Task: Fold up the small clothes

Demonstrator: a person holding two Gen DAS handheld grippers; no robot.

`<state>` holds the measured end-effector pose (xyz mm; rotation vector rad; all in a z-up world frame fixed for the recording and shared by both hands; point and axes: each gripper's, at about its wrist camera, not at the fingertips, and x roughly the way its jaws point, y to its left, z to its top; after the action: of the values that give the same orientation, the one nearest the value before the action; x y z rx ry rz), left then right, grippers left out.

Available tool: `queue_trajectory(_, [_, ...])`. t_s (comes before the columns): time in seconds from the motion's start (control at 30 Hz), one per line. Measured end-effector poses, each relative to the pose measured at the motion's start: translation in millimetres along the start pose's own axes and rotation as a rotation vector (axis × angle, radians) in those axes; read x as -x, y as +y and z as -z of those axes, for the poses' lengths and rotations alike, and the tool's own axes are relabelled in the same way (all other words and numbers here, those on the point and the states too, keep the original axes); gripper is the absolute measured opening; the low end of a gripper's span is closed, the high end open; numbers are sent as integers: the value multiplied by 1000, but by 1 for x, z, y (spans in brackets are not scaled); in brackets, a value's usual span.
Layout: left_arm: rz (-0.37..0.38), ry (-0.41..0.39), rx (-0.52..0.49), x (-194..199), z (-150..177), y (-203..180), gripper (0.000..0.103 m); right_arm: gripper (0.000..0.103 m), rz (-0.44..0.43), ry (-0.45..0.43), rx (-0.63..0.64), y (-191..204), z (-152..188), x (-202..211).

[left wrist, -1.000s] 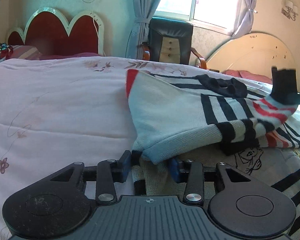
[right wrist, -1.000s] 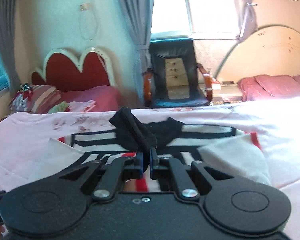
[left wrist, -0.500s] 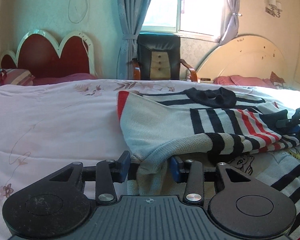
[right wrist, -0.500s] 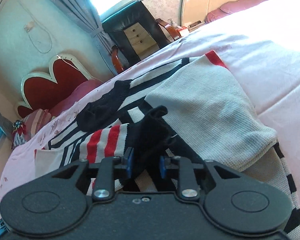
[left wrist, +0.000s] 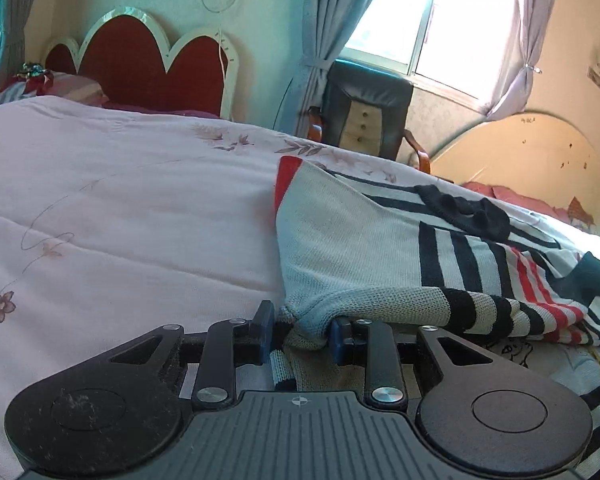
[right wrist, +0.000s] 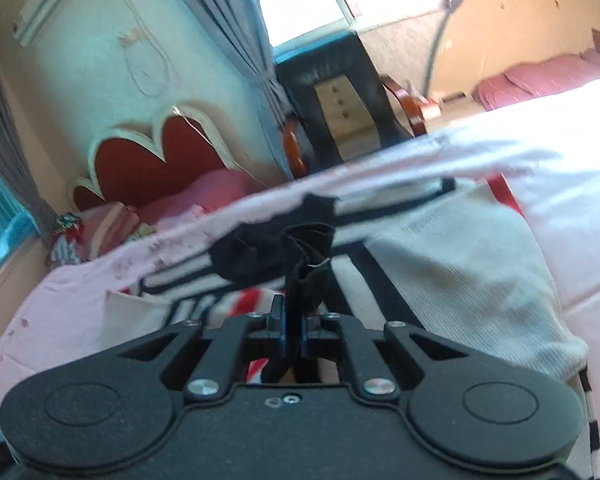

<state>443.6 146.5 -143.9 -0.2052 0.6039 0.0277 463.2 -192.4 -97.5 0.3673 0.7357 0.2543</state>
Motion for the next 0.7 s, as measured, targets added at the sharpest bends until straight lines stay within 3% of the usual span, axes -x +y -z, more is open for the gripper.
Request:
queue_trajectory(0.1, [18, 26, -21, 2, 4, -1, 34, 7, -4, 21, -50, -17, 7, 1])
queue_trajectory(0.17, [36, 26, -6, 12, 9, 6, 49, 15, -4, 36, -65, -22, 9, 1])
queue_trajectory(0.23, [56, -7, 14, 31, 12, 15, 50, 24, 4, 30, -81, -25, 13, 5])
queue_trajectory(0.33, [84, -68, 14, 48, 0, 11, 50, 22, -10, 17, -110, -34, 11, 10])
queue_trajectory(0.4, [122, -85, -16, 41, -15, -7, 53, 15, -20, 20, -118, -38, 8, 8])
queue_trajectory(0.47, [140, -53, -45, 20, -23, -27, 60, 7, -21, 24, -117, -39, 7, 5])
queue_trajectory(0.57, [101, 92, -103, -30, -16, -46, 60, 7, 37, 46, -86, -37, 11, 4])
queue_trajectory(0.63, [84, 85, -189, -32, -19, -56, 60, 6, 72, 73, -60, -38, 14, 2])
queue_trajectory(0.67, [111, 74, -173, -28, -27, -55, 60, 17, 74, 68, -56, -37, 13, 4])
queue_trajectory(0.7, [134, 34, -153, -23, -35, -52, 60, 19, 89, 40, -41, -35, 10, 11])
